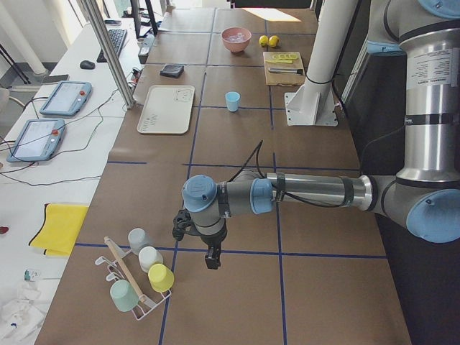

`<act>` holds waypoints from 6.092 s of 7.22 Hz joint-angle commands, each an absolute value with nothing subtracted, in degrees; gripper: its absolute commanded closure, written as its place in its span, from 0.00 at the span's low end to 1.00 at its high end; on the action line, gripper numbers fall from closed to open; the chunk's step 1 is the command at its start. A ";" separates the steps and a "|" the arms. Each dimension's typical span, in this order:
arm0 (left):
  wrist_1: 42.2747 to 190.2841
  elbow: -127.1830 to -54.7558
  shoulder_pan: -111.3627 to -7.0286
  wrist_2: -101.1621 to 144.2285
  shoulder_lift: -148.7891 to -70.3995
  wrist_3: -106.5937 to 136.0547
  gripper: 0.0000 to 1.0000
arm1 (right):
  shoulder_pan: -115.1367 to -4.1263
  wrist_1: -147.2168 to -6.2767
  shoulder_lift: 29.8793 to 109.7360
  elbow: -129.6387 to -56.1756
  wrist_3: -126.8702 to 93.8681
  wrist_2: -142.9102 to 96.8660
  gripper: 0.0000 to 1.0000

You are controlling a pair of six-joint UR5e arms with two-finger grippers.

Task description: Put ice and strawberries in cup

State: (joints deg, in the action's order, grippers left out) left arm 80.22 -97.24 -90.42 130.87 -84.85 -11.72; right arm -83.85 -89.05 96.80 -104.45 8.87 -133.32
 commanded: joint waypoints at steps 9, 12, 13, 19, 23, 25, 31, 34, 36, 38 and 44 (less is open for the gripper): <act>80.07 -97.29 -90.35 131.31 -83.94 -11.60 0.00 | -62.85 -57.83 104.77 -106.87 -25.66 -127.89 0.04; 79.98 -97.21 -90.35 131.31 -83.85 -11.60 0.00 | -58.81 -57.83 104.85 -106.88 -25.75 -123.68 0.05; 79.98 -97.21 -90.35 131.31 -83.85 -11.60 0.00 | -58.10 -57.92 105.03 -106.53 -25.75 -123.66 0.07; 79.98 -97.21 -90.35 131.31 -83.85 -11.51 0.00 | -57.48 -57.83 106.70 -106.79 -25.49 -124.01 0.18; 79.98 -97.21 -90.35 131.31 -83.85 -11.51 0.00 | -57.22 -57.83 106.08 -106.88 -25.40 -123.66 0.20; 79.98 -97.21 -90.35 131.31 -83.85 -11.51 0.00 | -57.22 -57.83 106.61 -106.79 -25.22 -123.75 0.34; 79.98 -97.29 -90.35 131.31 -83.85 -11.51 0.00 | -57.74 -57.83 107.05 -108.36 -24.96 -124.45 0.98; 79.98 -97.29 -90.35 131.31 -83.85 -11.51 0.00 | -70.77 -58.97 107.76 -113.55 -24.96 -133.79 0.98; 79.89 -97.29 -90.35 131.31 -83.85 -11.51 0.00 | -74.97 -59.76 106.97 -114.26 -25.05 -138.78 1.00; 79.89 -97.29 -90.35 131.40 -83.85 -11.51 0.00 | -72.08 -66.05 100.41 -114.61 -25.75 -137.56 1.00; 79.89 -97.38 -90.35 131.48 -83.93 -11.60 0.00 | -53.22 -110.15 62.04 -121.03 -42.23 -125.71 1.00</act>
State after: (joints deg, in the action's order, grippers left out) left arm 79.90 -97.32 -90.35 131.42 -83.87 -11.58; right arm -58.70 -101.66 70.91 -120.71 -36.58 -129.16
